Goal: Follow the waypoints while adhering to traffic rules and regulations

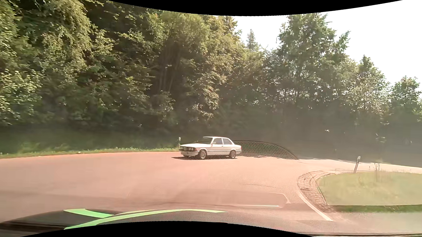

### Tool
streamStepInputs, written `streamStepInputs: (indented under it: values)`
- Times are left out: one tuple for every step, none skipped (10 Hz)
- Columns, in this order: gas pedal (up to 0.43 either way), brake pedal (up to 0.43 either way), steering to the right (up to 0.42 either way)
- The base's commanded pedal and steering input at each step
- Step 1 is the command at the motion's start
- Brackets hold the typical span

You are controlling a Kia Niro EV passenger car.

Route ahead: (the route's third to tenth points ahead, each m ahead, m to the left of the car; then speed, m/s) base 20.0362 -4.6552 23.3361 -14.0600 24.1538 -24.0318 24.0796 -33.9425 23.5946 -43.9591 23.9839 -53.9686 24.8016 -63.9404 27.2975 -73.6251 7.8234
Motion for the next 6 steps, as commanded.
streamStepInputs:
  values:
    - [0.039,0.0,0.141]
    - [0.039,0.0,0.148]
    - [0.039,0.0,0.156]
    - [0.039,0.0,0.163]
    - [0.039,0.0,0.174]
    - [0.039,0.0,0.184]
